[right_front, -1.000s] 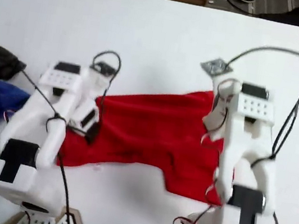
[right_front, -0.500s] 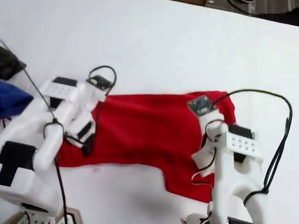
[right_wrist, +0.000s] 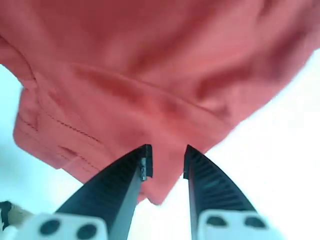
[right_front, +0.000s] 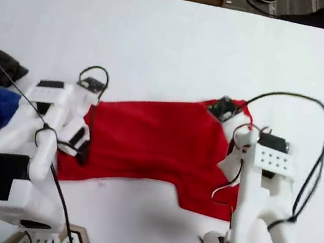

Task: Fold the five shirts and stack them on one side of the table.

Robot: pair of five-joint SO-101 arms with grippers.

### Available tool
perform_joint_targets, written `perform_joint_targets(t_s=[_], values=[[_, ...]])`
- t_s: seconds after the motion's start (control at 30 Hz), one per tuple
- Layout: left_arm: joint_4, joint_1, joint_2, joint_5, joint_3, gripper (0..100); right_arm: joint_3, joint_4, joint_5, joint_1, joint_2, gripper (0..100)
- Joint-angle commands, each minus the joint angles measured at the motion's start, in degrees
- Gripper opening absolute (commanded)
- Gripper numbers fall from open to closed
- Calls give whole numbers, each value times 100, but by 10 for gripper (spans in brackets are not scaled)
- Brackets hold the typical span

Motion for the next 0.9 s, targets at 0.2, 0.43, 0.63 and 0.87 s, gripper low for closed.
perform_joint_targets(t_s=[0.2, 0.43, 0.63, 0.87], values=[[1081, -97, -220, 413, -1886, 226, 589, 1323, 35, -1209, -1930, 114], [1090, -273, -193, 1073, -2141, 228, 2136, 523, 35, -1657, -2563, 114], [1099, -457, -202, 1073, -2149, 228, 2268, 523, 668, -1807, -2571, 115], [1398, -448, -211, 1081, -2149, 226, 3077, -303, 1160, -1789, -2571, 113]])
